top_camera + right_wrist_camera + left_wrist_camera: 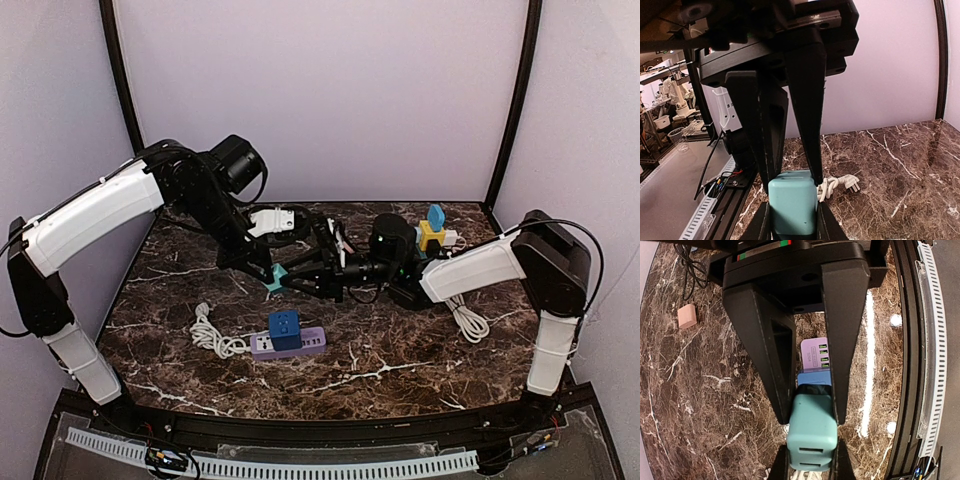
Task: Insert the plug
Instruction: Pick up the plug from the center of the board.
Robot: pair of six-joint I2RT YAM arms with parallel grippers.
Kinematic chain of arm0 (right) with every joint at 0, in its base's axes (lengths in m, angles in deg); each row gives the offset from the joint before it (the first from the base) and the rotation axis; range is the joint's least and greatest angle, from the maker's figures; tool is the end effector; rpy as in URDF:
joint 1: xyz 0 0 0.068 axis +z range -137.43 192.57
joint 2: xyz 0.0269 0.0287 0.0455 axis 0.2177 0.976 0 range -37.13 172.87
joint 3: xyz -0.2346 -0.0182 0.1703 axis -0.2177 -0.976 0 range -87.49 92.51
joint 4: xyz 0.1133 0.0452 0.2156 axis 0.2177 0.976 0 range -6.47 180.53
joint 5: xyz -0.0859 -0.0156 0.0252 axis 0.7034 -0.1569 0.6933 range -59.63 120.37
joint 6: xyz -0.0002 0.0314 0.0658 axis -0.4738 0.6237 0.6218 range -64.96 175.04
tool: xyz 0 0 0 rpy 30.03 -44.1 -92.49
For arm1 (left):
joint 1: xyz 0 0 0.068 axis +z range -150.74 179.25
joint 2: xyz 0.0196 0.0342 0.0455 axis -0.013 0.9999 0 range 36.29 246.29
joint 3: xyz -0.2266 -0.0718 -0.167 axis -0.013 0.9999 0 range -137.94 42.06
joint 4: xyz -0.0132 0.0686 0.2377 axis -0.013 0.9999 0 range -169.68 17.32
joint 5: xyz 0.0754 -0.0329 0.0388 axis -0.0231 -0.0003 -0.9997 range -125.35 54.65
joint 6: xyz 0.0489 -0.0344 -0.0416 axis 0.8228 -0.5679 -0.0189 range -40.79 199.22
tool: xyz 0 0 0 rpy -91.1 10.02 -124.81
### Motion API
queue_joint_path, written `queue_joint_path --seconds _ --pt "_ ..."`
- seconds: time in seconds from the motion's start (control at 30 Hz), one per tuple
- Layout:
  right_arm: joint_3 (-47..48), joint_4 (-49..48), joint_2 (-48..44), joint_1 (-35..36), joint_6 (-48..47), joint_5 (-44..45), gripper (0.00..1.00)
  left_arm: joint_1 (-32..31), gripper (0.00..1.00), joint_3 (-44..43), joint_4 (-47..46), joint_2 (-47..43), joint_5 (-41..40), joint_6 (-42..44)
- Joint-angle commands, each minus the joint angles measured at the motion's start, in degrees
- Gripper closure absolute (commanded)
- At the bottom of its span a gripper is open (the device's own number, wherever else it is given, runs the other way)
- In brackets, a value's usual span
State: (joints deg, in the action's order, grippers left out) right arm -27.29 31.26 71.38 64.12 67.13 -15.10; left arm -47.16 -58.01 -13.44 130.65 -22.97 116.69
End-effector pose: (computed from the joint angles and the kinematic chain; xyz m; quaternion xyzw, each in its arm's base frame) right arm 0.2298 0.3586 0.2570 -0.4783 0.4970 0.5796 0.4340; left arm 0.2183 -0.2482 0.3616 0.6631 0.6968 -0.1236 0.2440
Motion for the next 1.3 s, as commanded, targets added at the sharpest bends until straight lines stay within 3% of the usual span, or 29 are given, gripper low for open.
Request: queue_joint_path --seconds 0.0,0.23,0.27,0.3,0.37,0.43,0.5,0.67,0.87,0.97,1.27 --pt "0.38 0.16 -1.02 0.99 -3.75 1.62 1.00 -0.25 0.99 -1.34 -2.18 -1.81 2.79 -4.24" --pt "-3.43 -5.66 -2.88 0.91 -3.21 2.63 1.00 -0.26 0.97 -0.95 -2.80 -1.81 2.37 -4.87" --pt "-3.64 -6.11 -3.20 0.94 -3.14 2.74 1.00 -0.26 0.90 -0.93 -2.97 -1.82 2.11 -5.42" --pt "-3.83 -6.36 -3.48 0.92 -3.13 2.81 1.00 -0.26 0.71 -0.88 -3.27 -1.82 1.48 -5.62" --pt "-4.36 -7.06 -4.12 0.87 -3.22 3.16 1.00 -0.26 0.45 -0.58 -3.49 -2.05 1.25 -5.70" --pt "-5.29 -8.10 -4.78 0.77 -2.94 3.44 1.00 -0.21 0.35 0.18 -3.69 -2.65 1.40 -5.39" --pt "-6.07 -9.32 -5.53 0.39 -2.19 3.46 1.00 -0.09 0.31 1.51 -3.93 -3.81 2.59 -4.67" --pt "-8.62 -16.01 -7.24 -0.44 0.43 2.83 1.00 3.66 0.30 7.11 -9.20 -11.65 14.38 -2.89" --pt "-10.24 -30.05 -6.36 -0.22 4.64 4.42 1.00 7.21 0.31 24.47 -34.84 -25.65 29.16 -6.12" --pt "-9.95 -33.83 -5.18 -0.06 6.41 4.34 1.00 5.94 0.31 28.36 -41.90 -27.25 28.83 -9.80" --pt "-8.41 -34.17 -4.75 0.98 6.72 3.64 1.00 4.69 0.35 29.81 -43.29 -23.73 24.44 -11.77"
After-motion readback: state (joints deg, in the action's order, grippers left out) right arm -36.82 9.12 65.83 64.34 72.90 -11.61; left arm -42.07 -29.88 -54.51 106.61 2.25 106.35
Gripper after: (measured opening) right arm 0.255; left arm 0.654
